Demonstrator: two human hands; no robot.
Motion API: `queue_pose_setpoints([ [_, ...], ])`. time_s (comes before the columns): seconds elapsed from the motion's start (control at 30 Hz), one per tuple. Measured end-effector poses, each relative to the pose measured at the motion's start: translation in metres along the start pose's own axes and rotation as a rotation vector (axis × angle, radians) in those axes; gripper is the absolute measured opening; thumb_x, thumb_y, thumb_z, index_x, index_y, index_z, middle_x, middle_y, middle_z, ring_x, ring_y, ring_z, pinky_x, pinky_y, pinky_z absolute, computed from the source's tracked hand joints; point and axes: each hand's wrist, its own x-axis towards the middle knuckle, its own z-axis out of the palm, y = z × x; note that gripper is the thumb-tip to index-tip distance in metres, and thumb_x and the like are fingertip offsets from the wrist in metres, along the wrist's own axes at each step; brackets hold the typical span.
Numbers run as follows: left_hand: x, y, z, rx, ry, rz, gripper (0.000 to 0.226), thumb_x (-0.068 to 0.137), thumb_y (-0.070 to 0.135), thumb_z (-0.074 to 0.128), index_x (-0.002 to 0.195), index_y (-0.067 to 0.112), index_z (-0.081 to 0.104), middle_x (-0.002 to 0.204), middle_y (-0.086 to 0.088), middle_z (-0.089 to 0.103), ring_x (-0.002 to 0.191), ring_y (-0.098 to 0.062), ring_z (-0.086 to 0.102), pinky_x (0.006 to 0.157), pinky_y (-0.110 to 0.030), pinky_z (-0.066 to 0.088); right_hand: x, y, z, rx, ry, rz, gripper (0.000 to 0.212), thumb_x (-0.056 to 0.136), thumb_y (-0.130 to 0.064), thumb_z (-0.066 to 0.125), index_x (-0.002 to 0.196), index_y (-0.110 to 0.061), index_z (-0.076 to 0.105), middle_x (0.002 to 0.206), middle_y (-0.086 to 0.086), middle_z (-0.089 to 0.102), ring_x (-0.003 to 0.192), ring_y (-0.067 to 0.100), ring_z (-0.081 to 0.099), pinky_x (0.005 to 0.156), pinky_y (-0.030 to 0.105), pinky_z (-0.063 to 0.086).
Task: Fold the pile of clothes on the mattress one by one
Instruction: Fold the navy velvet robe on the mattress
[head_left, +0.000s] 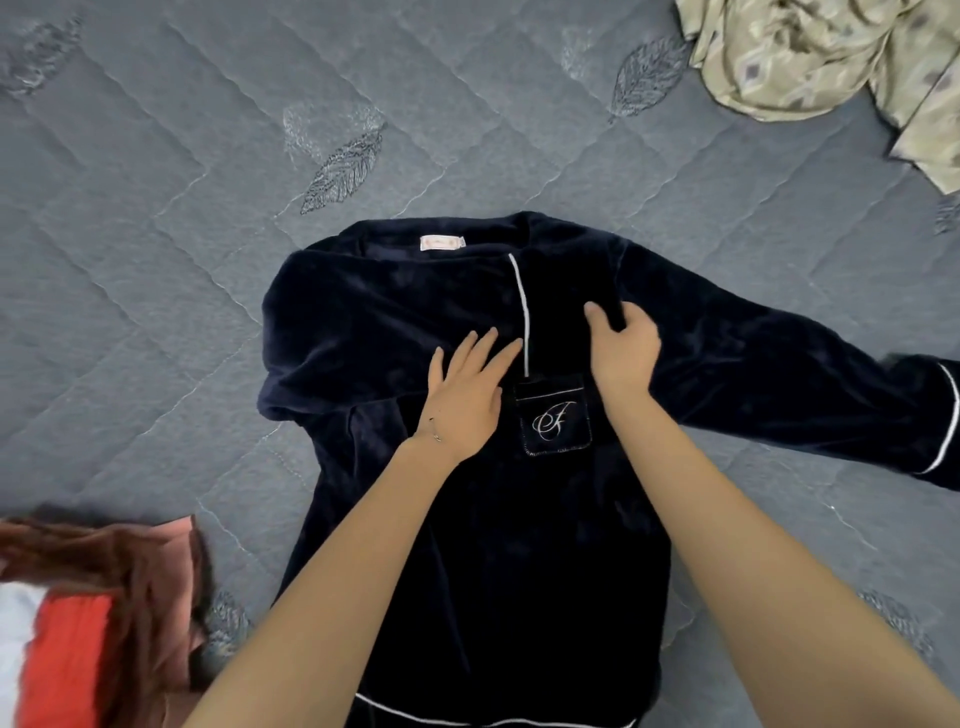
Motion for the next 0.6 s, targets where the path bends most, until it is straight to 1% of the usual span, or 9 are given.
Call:
queue_pose_setpoints([
  [0.03,-0.004,-0.004,0.0,0.001,0.04,-0.023,0.06,0.1,0.011,0.041,0.153,0.03,0.018,0.162,0.001,0.006,0.149,-0.018,-0.005,0.118,-0.045,-0.008,0.003,0.002,-0.003,0.02,0.023,0.027,0.015,0.094,-0.02,0.061,0.085,-0.008,0.062,0.081,-0.002,0.064,0.071,0.006,0.057,0.073,0.024,0.05],
  [0.07,-0.008,-0.009,0.0,0.01,0.077,-0.048,0.059,0.1,0.011,0.041,0.152,0.028,0.02,0.162,0.0,0.007,0.149,-0.018,-0.005,0.118,-0.044,-0.008,0.006,0.004,-0.005,0.013,0.028,0.054,0.016,0.095,-0.019,0.06,0.095,-0.004,0.064,0.089,0.002,0.066,0.078,0.009,0.06,0.081,0.027,0.052],
  [0.1,-0.014,-0.016,0.001,0.021,0.109,-0.077,0.058,0.1,0.01,0.041,0.152,0.027,0.021,0.162,-0.001,0.007,0.149,-0.019,-0.005,0.118,-0.043,-0.008,0.007,0.006,-0.006,-0.017,0.012,0.076,0.022,0.095,-0.018,0.059,0.111,-0.004,0.062,0.103,0.006,0.067,0.091,0.013,0.062,0.089,0.027,0.052],
  [0.17,-0.027,-0.03,0.001,0.041,0.13,-0.131,0.057,0.101,0.011,0.04,0.153,0.025,0.02,0.162,-0.003,0.004,0.149,-0.02,-0.007,0.118,-0.04,-0.008,0.005,0.01,-0.007,-0.147,-0.061,0.064,0.049,0.093,-0.014,0.061,0.139,-0.009,0.045,0.132,0.011,0.055,0.12,0.022,0.053,0.1,0.028,0.043],
  [0.23,-0.04,-0.041,0.003,0.101,0.124,-0.137,0.059,0.101,0.013,0.039,0.154,0.024,0.015,0.162,-0.005,-0.001,0.149,-0.021,-0.009,0.118,-0.039,-0.008,-0.006,0.011,-0.006,-0.408,-0.104,-0.115,0.075,0.089,-0.014,0.065,0.151,-0.014,0.023,0.149,0.012,0.037,0.135,0.028,0.035,0.11,0.035,0.032],
  [0.27,-0.046,-0.044,0.004,0.146,0.136,-0.124,0.06,0.101,0.014,0.04,0.154,0.025,0.013,0.162,-0.005,-0.003,0.149,-0.021,-0.01,0.118,-0.041,-0.008,-0.015,0.012,-0.005,-0.521,-0.12,-0.247,0.082,0.088,-0.016,0.067,0.153,-0.015,0.017,0.153,0.013,0.029,0.14,0.029,0.028,0.114,0.038,0.026],
  [0.33,-0.058,-0.045,0.007,0.195,0.176,-0.097,0.062,0.1,0.017,0.043,0.154,0.025,0.015,0.162,-0.006,-0.003,0.149,-0.023,-0.008,0.118,-0.046,-0.006,-0.034,0.014,-0.001,-0.634,-0.199,-0.443,0.084,0.087,-0.022,0.067,0.154,-0.019,0.016,0.158,0.013,0.019,0.146,0.03,0.015,0.12,0.043,0.015],
  [0.43,-0.075,-0.043,0.012,0.203,0.237,-0.103,0.063,0.097,0.024,0.05,0.153,0.026,0.021,0.162,-0.007,0.006,0.149,-0.026,-0.001,0.117,-0.05,-0.002,-0.062,0.021,0.003,-0.701,-0.306,-0.534,0.078,0.089,-0.031,0.064,0.153,-0.025,0.019,0.161,0.009,0.014,0.149,0.029,0.005,0.119,0.047,0.003],
  [0.6,-0.114,-0.033,0.021,0.138,0.253,-0.135,0.061,0.097,0.03,0.051,0.152,0.025,0.025,0.161,-0.008,0.011,0.149,-0.029,0.002,0.117,-0.05,-0.003,-0.108,0.039,-0.012,-0.705,-0.35,-0.632,0.073,0.089,-0.039,0.064,0.151,-0.024,0.028,0.158,0.008,0.025,0.148,0.03,0.012,0.119,0.049,0.006],
])
